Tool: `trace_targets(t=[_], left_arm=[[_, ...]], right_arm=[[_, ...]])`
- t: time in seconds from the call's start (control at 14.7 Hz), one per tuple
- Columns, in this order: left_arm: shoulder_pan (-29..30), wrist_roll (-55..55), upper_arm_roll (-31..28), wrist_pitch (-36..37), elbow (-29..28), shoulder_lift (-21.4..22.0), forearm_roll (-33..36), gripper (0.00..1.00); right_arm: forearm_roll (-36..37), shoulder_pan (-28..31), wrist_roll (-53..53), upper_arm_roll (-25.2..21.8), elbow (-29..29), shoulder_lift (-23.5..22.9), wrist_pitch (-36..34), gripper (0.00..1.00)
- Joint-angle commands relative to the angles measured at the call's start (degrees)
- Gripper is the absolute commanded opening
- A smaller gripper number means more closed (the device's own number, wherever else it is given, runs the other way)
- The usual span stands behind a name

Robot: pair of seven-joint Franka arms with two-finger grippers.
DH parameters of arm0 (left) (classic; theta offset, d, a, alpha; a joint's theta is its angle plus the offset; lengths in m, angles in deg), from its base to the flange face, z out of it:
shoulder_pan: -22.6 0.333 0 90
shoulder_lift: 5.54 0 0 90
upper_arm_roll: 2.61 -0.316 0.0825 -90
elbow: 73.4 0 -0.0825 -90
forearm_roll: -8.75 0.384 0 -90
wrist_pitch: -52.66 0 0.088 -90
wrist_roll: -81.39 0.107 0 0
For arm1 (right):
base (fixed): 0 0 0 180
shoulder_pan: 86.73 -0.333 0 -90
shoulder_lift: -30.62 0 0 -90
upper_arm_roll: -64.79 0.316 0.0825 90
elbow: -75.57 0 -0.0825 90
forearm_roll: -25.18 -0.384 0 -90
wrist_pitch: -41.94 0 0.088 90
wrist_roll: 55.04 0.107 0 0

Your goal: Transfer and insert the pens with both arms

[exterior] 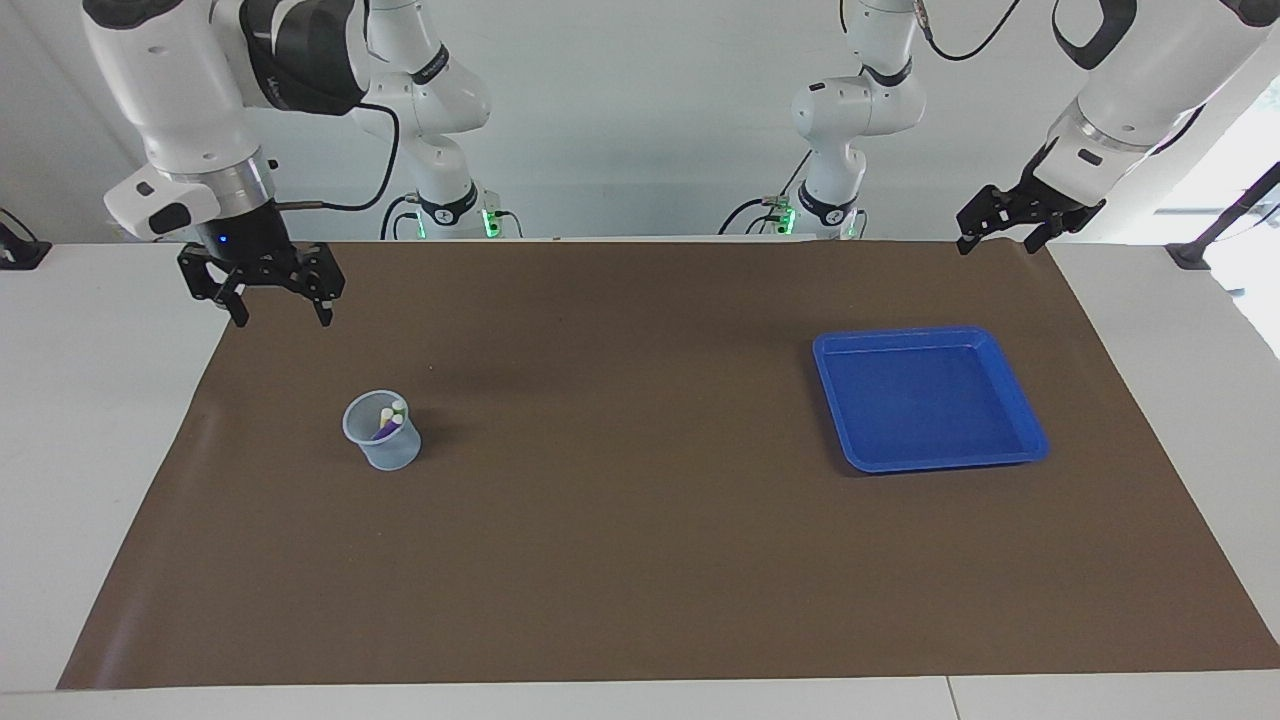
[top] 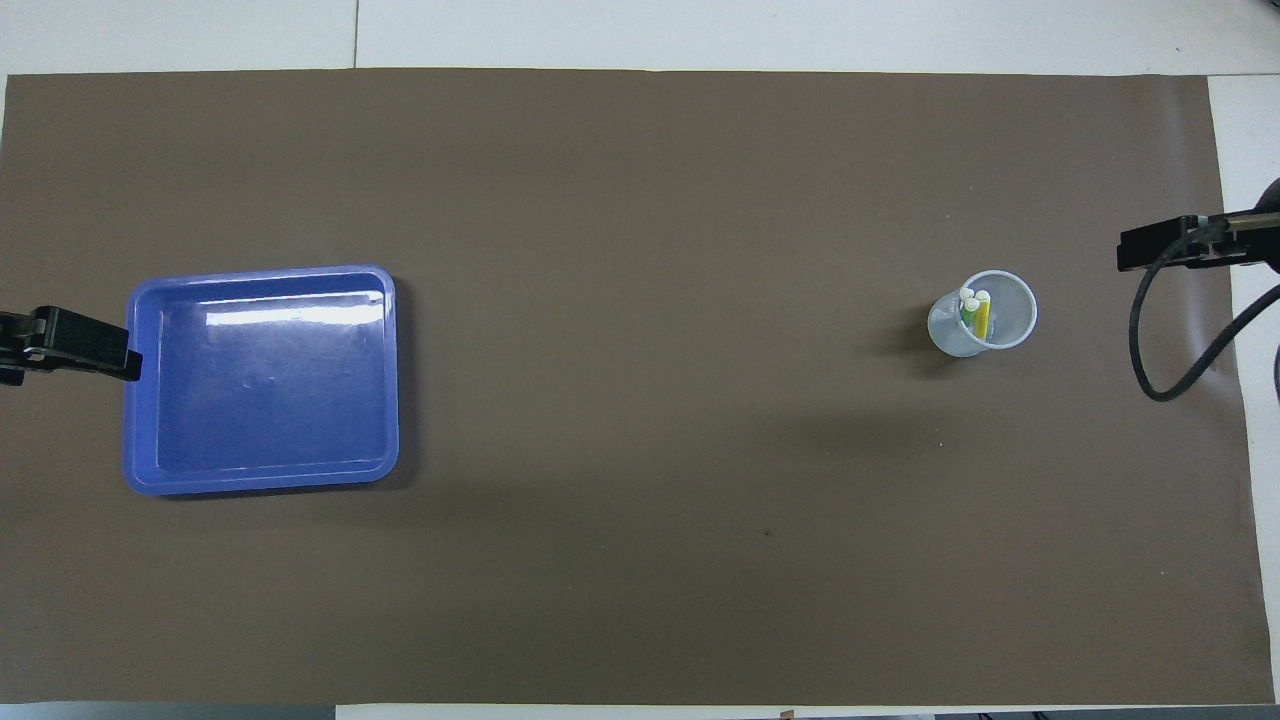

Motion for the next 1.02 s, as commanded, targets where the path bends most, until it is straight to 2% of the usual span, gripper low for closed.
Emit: trace_targets(t=[0.0, 0.41, 0.68, 0.95], left_arm=[[-1.45, 0.04, 0.56, 2.88, 1.3, 0.67, 1.74, 1.0], [-1.37, 3.39, 0.66, 1.83, 1.22, 0.94, 2.36, 1.0], [-1.37, 3.12, 0.48, 0.6, -0.01, 1.64, 2.18, 1.0], [-0.93, 2.95, 0.57, 0.77, 0.42, 1.47, 2.27, 1.0]], right_arm=[[-0.35, -0.02, 2.22, 0.78, 4.77, -1.52, -6.15, 1.0], [-1.84, -0.11, 7.75, 2.63, 3.29, 1.73, -11.44, 1.0], [-3.07, -0.11, 8.98, 2.72, 3.02, 1.99, -14.16, 1.0], [-5.17, 0.24, 9.51, 2.63, 2.14, 2.08, -13.03, 1.0]])
